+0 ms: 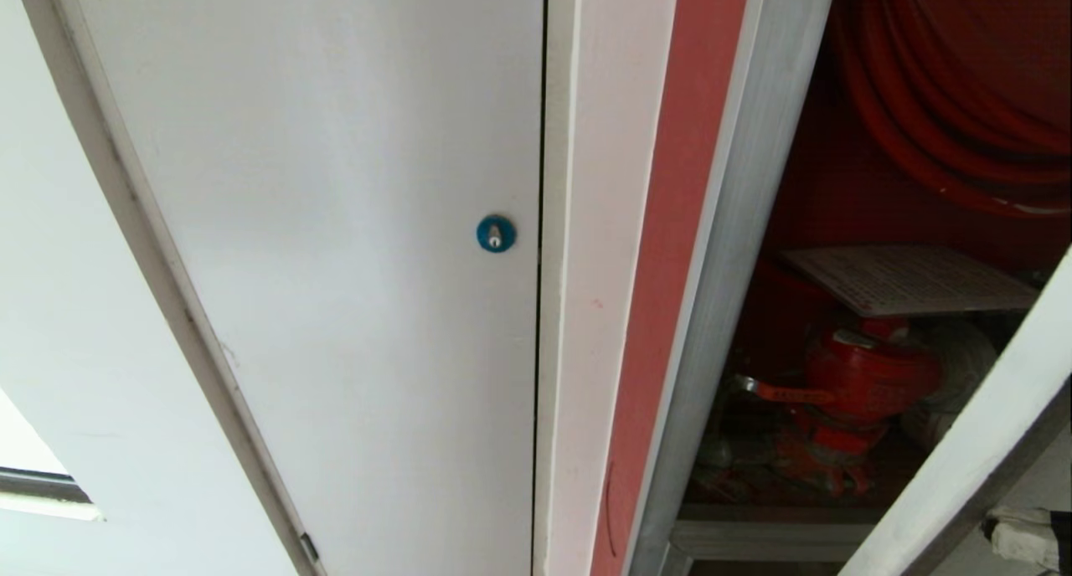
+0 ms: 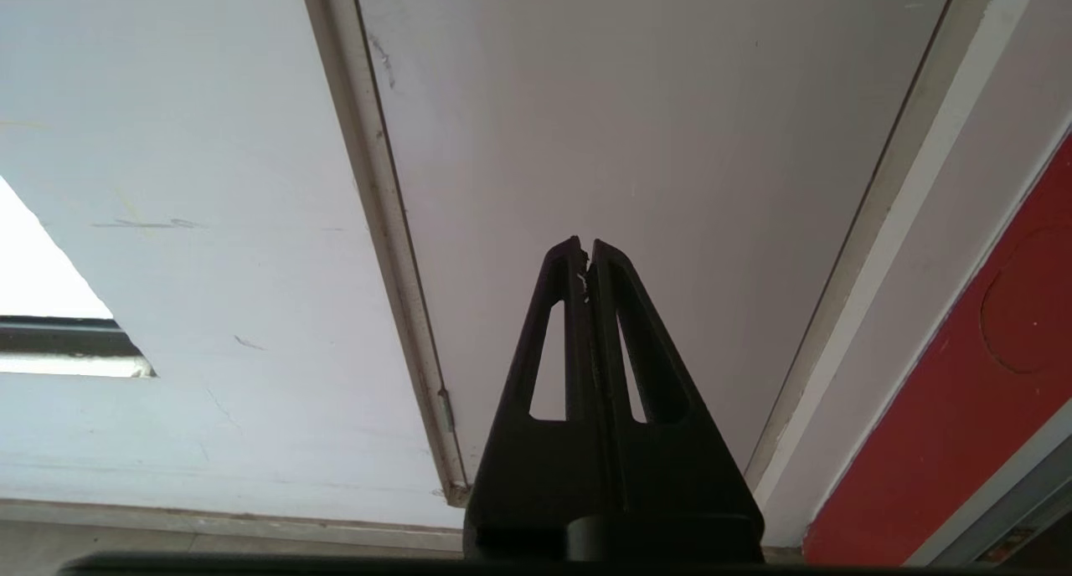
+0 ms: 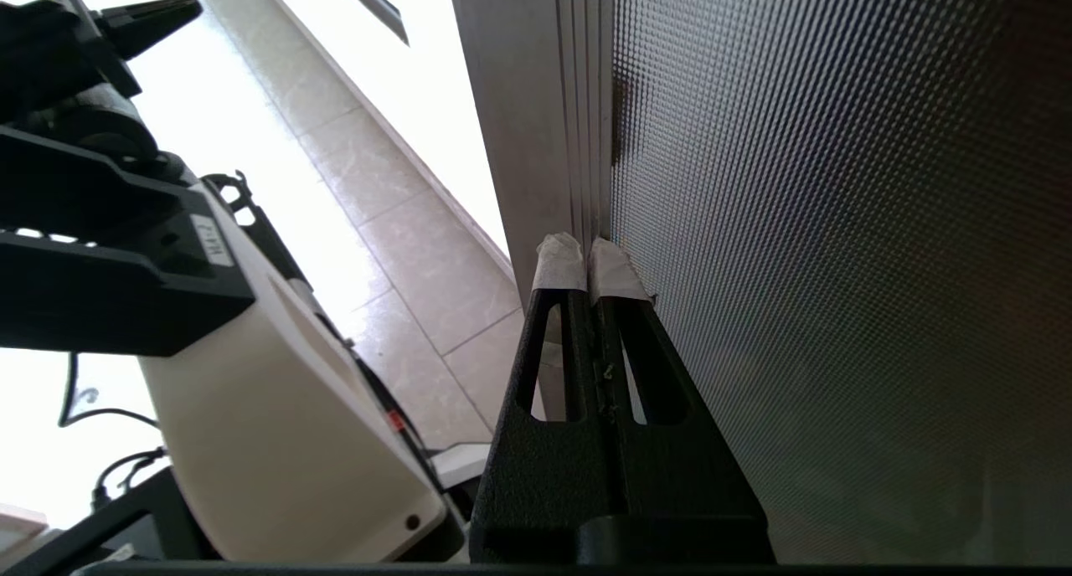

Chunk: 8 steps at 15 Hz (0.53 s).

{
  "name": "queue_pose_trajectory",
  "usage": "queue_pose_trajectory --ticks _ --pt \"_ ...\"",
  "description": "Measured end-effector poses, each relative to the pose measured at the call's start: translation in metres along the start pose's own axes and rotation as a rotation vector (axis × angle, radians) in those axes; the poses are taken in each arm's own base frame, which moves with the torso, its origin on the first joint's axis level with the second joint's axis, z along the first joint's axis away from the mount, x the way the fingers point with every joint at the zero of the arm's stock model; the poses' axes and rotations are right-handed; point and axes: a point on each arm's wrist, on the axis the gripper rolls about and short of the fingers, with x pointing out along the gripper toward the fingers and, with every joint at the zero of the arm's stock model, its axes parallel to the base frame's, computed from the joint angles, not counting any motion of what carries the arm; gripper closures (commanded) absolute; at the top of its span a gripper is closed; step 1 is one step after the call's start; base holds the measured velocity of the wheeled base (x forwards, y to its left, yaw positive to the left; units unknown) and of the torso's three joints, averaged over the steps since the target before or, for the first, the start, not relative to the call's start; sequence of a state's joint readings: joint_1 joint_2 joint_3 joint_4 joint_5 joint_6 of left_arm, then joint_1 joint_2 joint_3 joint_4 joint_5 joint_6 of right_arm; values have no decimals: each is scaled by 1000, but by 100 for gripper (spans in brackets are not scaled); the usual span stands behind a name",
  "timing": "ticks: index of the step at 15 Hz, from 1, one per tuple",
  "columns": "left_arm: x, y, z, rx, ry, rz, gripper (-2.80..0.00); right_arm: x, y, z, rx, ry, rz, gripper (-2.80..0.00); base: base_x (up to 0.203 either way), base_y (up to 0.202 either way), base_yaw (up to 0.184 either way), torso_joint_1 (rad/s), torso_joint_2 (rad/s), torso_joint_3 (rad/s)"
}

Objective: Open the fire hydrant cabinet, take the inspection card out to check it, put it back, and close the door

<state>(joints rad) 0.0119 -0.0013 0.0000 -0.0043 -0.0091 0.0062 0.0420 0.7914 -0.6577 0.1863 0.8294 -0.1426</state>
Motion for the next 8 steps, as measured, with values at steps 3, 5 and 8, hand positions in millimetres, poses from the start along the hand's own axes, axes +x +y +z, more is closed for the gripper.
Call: queue_pose_trajectory --ticks 3,5,8 --pt "0 0 0 0 0 0 0 13 -6 4 -39 25 10 0 0 0 0 0 0 0" --pt "0 0 0 0 0 0 0 27 -9 9 -74 37 -6 0 0 0 0 0 0 0" --pt "0 0 0 0 0 0 0 47 -16 18 -121 15 -71 0 0 0 0 0 0 0"
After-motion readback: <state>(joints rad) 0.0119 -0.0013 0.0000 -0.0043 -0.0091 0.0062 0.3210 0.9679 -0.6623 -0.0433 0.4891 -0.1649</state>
